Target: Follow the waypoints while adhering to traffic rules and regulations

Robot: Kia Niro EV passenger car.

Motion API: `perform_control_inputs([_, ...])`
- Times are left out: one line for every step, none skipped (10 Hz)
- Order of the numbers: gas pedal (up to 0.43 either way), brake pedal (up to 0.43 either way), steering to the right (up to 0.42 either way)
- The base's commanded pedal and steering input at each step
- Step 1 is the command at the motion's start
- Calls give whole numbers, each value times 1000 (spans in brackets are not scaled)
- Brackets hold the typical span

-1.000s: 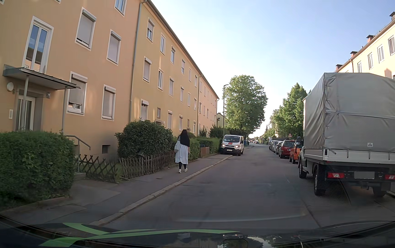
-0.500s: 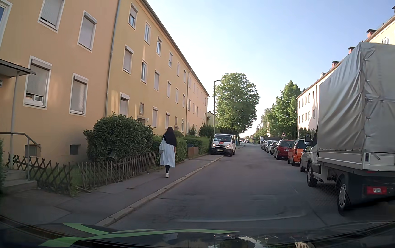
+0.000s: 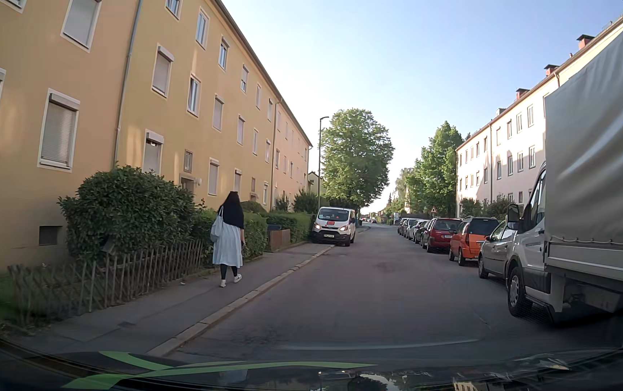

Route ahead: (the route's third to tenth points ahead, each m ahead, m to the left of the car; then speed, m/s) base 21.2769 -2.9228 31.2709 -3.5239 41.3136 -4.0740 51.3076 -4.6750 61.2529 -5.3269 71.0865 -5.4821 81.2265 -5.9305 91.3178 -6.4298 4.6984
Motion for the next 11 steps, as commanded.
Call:
perform_control_inputs([87,0,81])
perform_control_inputs([87,0,80])
perform_control_inputs([87,0,78])
perform_control_inputs([87,0,74])
perform_control_inputs([98,0,72])
perform_control_inputs([98,0,73])
perform_control_inputs([98,0,72])
perform_control_inputs([110,0,69])
perform_control_inputs([110,0,65])
perform_control_inputs([118,0,60])
perform_control_inputs([118,0,52])
